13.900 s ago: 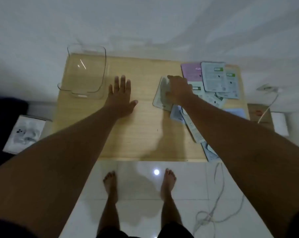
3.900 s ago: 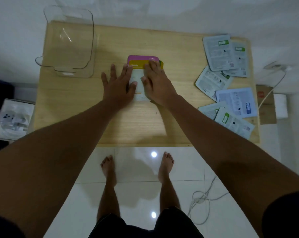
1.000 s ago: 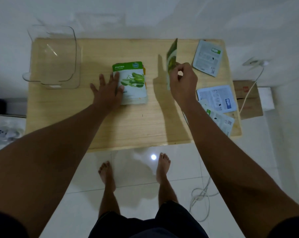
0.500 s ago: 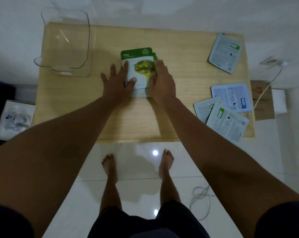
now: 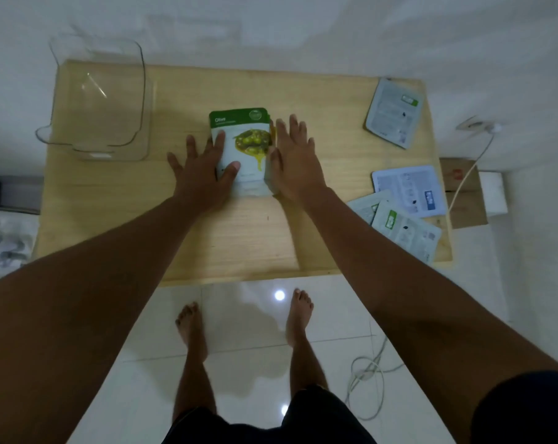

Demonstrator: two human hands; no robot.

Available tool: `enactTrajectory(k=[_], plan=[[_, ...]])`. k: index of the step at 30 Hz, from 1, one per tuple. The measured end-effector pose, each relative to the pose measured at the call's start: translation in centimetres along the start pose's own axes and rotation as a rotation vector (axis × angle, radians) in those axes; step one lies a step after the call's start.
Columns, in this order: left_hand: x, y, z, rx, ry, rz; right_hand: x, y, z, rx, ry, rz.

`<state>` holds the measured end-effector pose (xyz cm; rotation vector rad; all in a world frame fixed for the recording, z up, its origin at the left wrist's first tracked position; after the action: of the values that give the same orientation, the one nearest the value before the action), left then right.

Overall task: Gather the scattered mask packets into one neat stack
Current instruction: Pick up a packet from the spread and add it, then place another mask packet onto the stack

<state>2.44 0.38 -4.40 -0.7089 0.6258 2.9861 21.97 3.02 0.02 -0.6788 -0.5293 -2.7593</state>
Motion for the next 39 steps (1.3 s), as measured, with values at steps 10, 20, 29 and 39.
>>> enactTrajectory(k=[10, 20, 29, 39], plan=[[0.0, -0.3, -0.5, -0.036, -0.050, -0.010, -13.1, -4.0, 6.5, -0.069, 0.163, -0.565], [-0.1, -0.3, -0.8, -0.068, -0.044, -0.002, -13.0, -2.8, 6.6, -0.215, 0.171, -0.450], [-0.4, -0.1, -0.5, -0.029, -0.036, 0.007, -7.7, 0.2, 8.6, -0.589, -0.284, -0.058], [-0.1, 0.0, 0.0, -0.025, 0.106, 0.012, 1.9, 2.1, 4.0, -0.639, -0.855, -0.081]])
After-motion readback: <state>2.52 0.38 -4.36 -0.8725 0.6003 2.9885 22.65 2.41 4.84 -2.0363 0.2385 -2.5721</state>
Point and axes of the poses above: each hand's wrist, its own y-axis away from the middle knuckle, its own z-axis out of the back of the hand, x = y × z, the point moved 2 cm from there along -y, towards the middle knuckle, and after that the axes turned 13 degrees about x, right-handed, at the moved point
